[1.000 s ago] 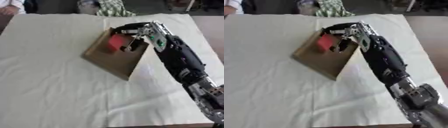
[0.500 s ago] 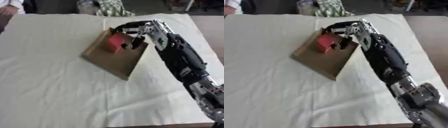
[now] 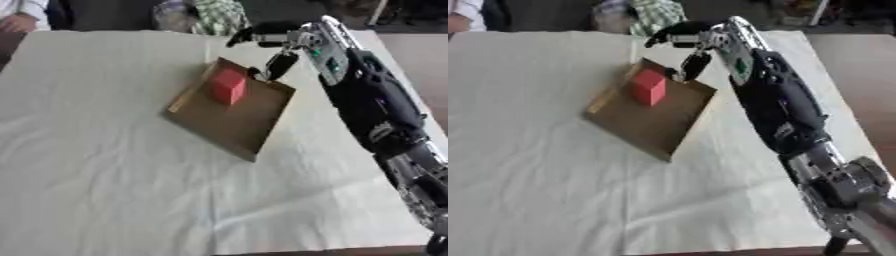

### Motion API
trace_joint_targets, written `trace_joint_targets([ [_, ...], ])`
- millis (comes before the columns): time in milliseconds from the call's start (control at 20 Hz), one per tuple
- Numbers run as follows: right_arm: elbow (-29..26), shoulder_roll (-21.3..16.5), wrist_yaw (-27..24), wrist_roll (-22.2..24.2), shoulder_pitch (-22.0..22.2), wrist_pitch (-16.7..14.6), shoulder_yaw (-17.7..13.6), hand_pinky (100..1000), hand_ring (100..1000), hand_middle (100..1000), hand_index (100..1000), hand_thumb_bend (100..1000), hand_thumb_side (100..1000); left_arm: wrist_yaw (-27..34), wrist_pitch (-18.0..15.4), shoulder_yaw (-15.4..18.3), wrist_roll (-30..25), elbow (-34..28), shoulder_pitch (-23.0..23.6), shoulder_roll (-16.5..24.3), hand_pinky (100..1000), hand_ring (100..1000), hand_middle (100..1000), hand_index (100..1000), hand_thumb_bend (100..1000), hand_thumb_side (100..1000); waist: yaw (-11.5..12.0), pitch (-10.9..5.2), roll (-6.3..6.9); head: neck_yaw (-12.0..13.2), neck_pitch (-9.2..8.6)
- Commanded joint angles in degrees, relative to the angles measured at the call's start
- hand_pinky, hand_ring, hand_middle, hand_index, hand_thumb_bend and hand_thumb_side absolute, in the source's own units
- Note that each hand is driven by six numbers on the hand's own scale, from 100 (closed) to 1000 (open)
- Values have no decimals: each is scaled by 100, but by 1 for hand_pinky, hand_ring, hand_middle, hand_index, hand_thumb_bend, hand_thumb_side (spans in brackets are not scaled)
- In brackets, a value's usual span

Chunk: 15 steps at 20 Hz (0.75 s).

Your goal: Pick up objects on the table and place them in the box.

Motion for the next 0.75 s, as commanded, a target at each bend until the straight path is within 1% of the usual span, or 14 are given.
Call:
trace_joint_targets([
  [50, -813, -508, -535, -264, 42, 139, -130, 947, 904, 883, 918, 100, 758, -9, -17, 24, 32, -85, -28, 112, 590, 887, 777, 737, 100, 648, -33, -136, 4, 74, 27],
  [150, -1325, -797, -887, -483, 263, 291, -154, 933, 863, 842, 871, 100, 848, -28, -27, 41, 53, -85, -25, 135, 590, 887, 777, 737, 100, 648, -64, -139, 0, 128, 21],
  [200, -1569, -939, -1047, -593, 389, 384, -161, 928, 850, 834, 860, 100, 861, -37, -31, 47, 63, -85, -25, 143, 590, 887, 777, 738, 100, 648, -76, -139, 0, 148, 16],
  [250, -1799, -1066, -1195, -703, 521, 478, -175, 915, 814, 817, 837, 100, 877, -45, -35, 54, 74, -85, -24, 151, 590, 887, 777, 738, 100, 648, -92, -138, 3, 171, 12],
  [500, -2938, -1553, -1926, -1254, 1258, 920, -363, 890, 747, 789, 804, 100, 855, -75, -68, 84, 116, -85, -39, 184, 590, 887, 777, 738, 100, 646, -155, -122, 44, 295, -9],
  [750, -3964, -1828, -2639, -1778, 1951, 1261, -742, 868, 708, 772, 789, 100, 833, -106, -92, 115, 161, -85, -47, 214, 590, 886, 777, 738, 100, 646, -227, -101, 68, 409, 5],
])
